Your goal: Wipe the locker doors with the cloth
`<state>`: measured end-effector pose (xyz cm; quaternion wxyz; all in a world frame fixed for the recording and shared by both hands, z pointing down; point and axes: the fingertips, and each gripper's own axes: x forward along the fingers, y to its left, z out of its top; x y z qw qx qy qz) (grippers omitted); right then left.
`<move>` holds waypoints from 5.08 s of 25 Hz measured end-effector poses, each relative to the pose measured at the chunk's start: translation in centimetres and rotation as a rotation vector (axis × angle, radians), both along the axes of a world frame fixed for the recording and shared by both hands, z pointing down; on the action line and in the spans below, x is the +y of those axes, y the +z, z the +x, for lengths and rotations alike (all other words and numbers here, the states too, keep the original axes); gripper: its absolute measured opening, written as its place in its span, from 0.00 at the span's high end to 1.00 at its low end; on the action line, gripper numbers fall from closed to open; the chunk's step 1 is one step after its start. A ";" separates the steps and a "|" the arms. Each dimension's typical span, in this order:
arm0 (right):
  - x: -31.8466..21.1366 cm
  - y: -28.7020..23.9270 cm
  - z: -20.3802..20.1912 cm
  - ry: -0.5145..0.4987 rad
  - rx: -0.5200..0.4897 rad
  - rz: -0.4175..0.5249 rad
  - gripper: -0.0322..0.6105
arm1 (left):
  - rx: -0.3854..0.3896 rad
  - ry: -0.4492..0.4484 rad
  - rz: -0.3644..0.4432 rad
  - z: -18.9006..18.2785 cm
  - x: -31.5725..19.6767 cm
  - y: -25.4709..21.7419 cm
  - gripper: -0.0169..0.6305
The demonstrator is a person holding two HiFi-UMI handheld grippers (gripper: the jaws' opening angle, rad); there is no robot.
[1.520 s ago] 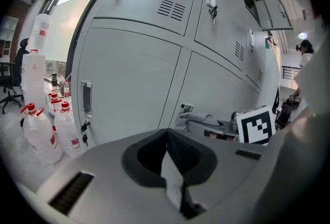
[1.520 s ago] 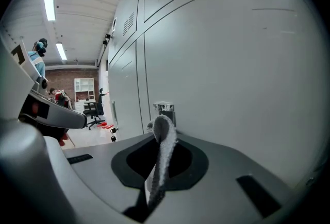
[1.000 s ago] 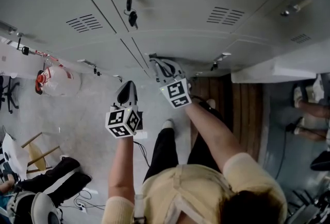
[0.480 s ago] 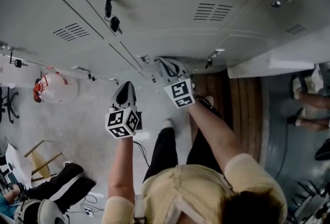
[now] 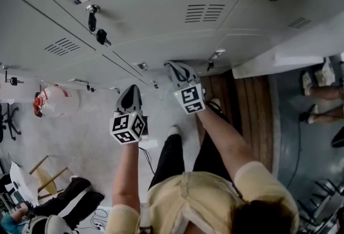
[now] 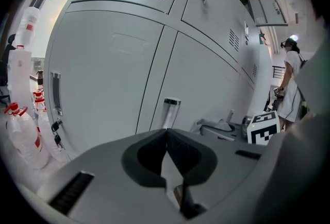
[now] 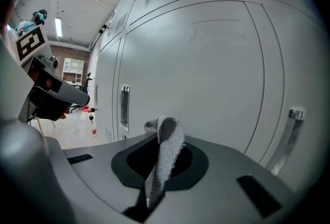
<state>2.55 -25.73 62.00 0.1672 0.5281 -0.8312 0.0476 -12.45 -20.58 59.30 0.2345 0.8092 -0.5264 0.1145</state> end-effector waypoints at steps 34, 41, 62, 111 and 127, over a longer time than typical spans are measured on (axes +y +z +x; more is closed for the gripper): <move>2.2 -1.3 11.1 0.234 0.044 -0.026 0.93 | -0.007 0.093 -0.025 4.8 0.5 -0.3 0.97; 3.6 -2.9 11.6 0.253 0.027 -0.008 0.93 | -0.004 0.077 -0.013 4.3 1.4 -1.1 0.97; 8.4 -9.0 10.0 0.274 -0.061 0.057 0.93 | 0.042 0.006 0.046 -0.9 4.7 -5.6 0.97; 14.4 -15.7 5.6 0.239 -0.163 0.074 0.93 | 0.113 0.046 0.065 -2.4 8.8 -11.7 0.97; 13.1 -15.2 5.0 0.215 -0.162 0.041 0.93 | 0.098 0.026 0.061 -2.7 7.7 -11.6 0.97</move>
